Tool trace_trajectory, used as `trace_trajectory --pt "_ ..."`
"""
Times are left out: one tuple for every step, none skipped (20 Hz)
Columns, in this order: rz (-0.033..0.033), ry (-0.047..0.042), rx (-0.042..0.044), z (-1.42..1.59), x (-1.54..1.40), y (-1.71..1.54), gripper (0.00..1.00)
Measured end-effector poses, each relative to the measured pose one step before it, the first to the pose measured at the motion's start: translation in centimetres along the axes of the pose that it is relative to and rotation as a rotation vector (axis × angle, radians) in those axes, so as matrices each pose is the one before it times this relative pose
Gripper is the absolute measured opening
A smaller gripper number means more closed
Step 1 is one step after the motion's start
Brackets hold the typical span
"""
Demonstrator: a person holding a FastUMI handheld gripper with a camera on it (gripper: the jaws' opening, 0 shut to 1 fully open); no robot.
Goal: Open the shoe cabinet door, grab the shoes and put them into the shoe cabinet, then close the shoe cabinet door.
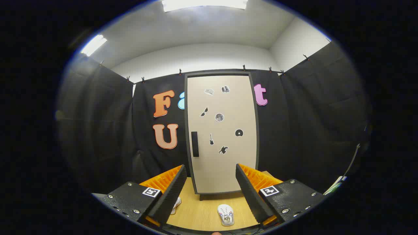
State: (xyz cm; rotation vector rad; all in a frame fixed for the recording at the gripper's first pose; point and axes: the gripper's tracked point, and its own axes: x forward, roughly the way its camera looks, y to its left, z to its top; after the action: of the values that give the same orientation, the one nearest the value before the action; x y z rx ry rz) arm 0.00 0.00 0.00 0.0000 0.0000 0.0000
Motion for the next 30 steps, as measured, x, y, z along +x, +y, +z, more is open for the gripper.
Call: trace_trajectory --pt "0.00077 0.00008 -0.00007 -0.027 0.034 0.057 0.95" --pt "0.00031 -0.00093 -0.00008 0.019 0.013 0.018 0.95" --pt "0.00110 -0.00129 -0.00014 0.078 -0.090 0.001 0.95" --pt "-0.00052 -0.00074 -0.00128 0.055 0.028 -0.023 0.95" --pt "-0.00097 0.00130 -0.00167 0.016 0.006 -0.137 0.95" --pt "-0.00113 0.00346 -0.00176 -0.122 -0.011 -0.024 0.95" --pt "-0.00300 0.00229 -0.00236 -0.074 -0.080 -0.056 0.95" --pt "0.00039 0.00117 -0.00018 -0.052 -0.063 -0.108 0.95" --pt "-0.00010 0.00167 0.00201 -0.099 0.011 0.043 0.95" --pt "-0.00017 0.00172 0.00408 -0.055 0.068 -0.001 0.95" --pt "0.00194 -0.00027 0.00415 -0.013 -0.022 -0.026 0.95" --pt "0.00128 0.00143 0.00032 -0.023 0.016 0.051 0.95" --pt "0.00235 0.00136 -0.00347 -0.110 0.160 0.064 0.95" --pt "-0.00070 0.00336 -0.00570 -0.068 -0.036 -0.099 0.95" --pt "-0.00035 0.00122 -0.00526 -0.058 0.089 -0.041 0.95" --pt "0.00191 0.00212 -0.00431 0.014 -0.002 -0.024 0.95" --pt "-0.00128 0.00484 -0.00203 -0.157 0.157 -0.020 0.95" --pt "0.00136 0.00397 0.00236 -0.131 0.158 -0.037 0.95" --pt "0.00016 0.00516 0.00543 -0.048 0.252 -0.087 0.95" --pt "0.00132 -0.00041 0.00604 -0.036 0.258 -0.034 0.95" --pt "0.00465 -0.00250 0.00578 0.070 0.370 -0.012 0.95" --pt "0.00344 -0.00260 0.00312 0.123 0.384 -0.005 0.95" --pt "0.00649 -0.00220 0.00288 0.137 0.554 -0.077 0.95" --pt "0.00833 -0.00081 0.00200 0.103 0.608 0.008 0.95" --pt "0.01266 -0.00079 0.00190 -0.012 0.769 0.133 0.95" --pt "0.01471 0.00114 0.00071 -0.064 0.850 0.192 0.95" --pt "0.01370 0.00046 -0.00052 -0.029 0.918 0.235 0.95" --pt "0.01757 -0.00071 0.00115 -0.019 1.076 0.194 0.95" --pt "0.02009 0.00066 0.00507 -0.180 1.038 0.408 0.95" --pt "0.01167 -0.00800 -0.00219 0.009 1.140 0.330 0.95"
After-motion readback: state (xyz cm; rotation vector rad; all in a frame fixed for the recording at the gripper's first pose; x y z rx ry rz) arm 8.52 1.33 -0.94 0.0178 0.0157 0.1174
